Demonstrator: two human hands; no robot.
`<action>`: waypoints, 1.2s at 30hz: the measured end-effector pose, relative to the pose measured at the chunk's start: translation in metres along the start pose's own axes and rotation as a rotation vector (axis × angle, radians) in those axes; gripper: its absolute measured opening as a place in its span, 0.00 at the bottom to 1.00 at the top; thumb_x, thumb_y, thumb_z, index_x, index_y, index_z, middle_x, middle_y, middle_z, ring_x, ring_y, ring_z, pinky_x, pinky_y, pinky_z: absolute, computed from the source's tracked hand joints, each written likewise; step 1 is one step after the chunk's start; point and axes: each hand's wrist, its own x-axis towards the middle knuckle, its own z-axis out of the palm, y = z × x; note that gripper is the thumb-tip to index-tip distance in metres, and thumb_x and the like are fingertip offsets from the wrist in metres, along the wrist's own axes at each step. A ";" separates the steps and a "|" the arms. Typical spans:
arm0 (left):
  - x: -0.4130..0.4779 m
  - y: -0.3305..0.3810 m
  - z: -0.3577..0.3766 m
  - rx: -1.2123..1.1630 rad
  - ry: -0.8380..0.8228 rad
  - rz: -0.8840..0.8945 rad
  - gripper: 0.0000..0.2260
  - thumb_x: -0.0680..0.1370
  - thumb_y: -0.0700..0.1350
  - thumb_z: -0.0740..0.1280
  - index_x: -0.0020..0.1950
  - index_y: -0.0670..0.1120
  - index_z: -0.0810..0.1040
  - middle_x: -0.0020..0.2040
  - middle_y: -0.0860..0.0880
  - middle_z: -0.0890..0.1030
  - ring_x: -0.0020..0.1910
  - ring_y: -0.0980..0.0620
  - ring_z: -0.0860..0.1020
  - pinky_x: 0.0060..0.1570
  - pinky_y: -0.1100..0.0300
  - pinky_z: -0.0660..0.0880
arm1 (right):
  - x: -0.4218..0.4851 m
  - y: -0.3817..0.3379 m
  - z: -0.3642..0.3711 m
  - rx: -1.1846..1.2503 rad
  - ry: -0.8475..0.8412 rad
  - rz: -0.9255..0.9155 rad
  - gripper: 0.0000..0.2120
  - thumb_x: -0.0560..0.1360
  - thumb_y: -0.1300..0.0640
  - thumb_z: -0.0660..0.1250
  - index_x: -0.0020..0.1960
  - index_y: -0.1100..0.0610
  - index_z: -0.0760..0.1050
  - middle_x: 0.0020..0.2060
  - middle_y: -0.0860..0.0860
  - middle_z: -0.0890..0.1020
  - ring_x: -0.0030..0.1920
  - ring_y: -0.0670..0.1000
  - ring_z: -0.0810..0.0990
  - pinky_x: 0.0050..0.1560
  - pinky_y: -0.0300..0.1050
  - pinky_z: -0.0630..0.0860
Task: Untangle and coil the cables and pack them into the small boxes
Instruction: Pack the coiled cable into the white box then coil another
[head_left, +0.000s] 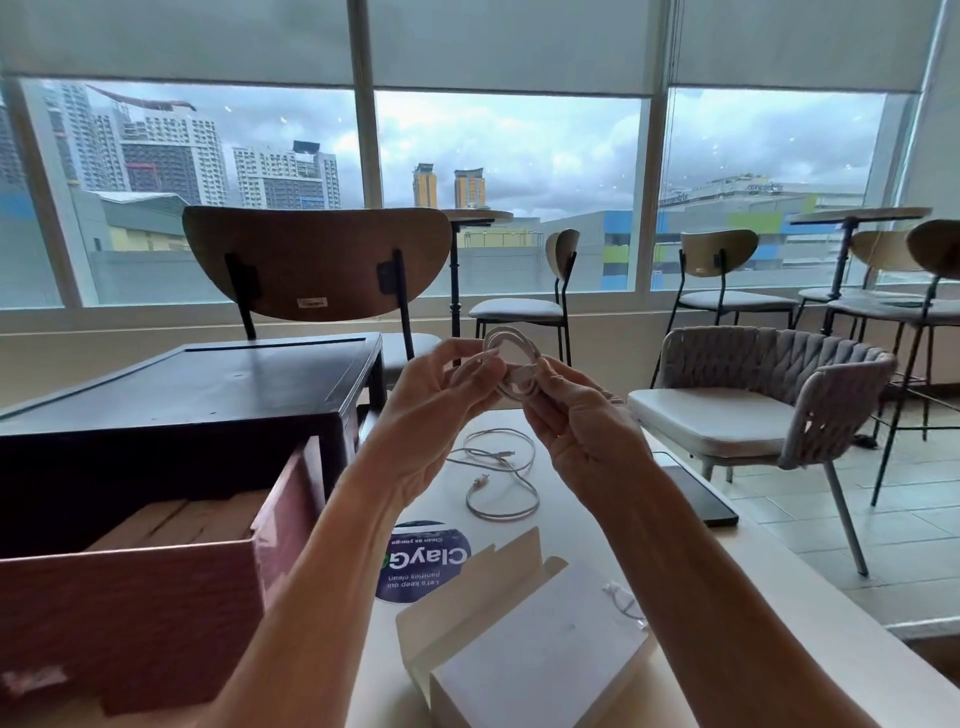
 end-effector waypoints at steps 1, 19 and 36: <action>0.000 0.001 0.001 -0.015 0.001 -0.007 0.09 0.79 0.35 0.66 0.58 0.42 0.73 0.44 0.46 0.86 0.50 0.51 0.84 0.57 0.60 0.79 | 0.000 0.001 -0.001 -0.011 0.004 -0.007 0.06 0.71 0.65 0.72 0.48 0.61 0.83 0.44 0.59 0.85 0.45 0.53 0.85 0.52 0.43 0.81; 0.005 -0.003 -0.003 -0.149 0.202 -0.034 0.09 0.80 0.33 0.63 0.60 0.41 0.74 0.48 0.43 0.85 0.48 0.50 0.85 0.50 0.61 0.81 | -0.011 0.003 0.009 -0.835 -0.166 -0.567 0.09 0.73 0.54 0.75 0.53 0.50 0.85 0.52 0.42 0.85 0.54 0.39 0.81 0.51 0.30 0.75; 0.011 0.001 -0.019 -0.705 0.335 -0.250 0.09 0.81 0.36 0.55 0.59 0.40 0.71 0.41 0.45 0.73 0.29 0.55 0.69 0.43 0.63 0.73 | -0.008 -0.001 0.001 -0.537 -0.112 -0.196 0.06 0.78 0.57 0.68 0.51 0.57 0.83 0.49 0.51 0.87 0.56 0.50 0.83 0.63 0.51 0.73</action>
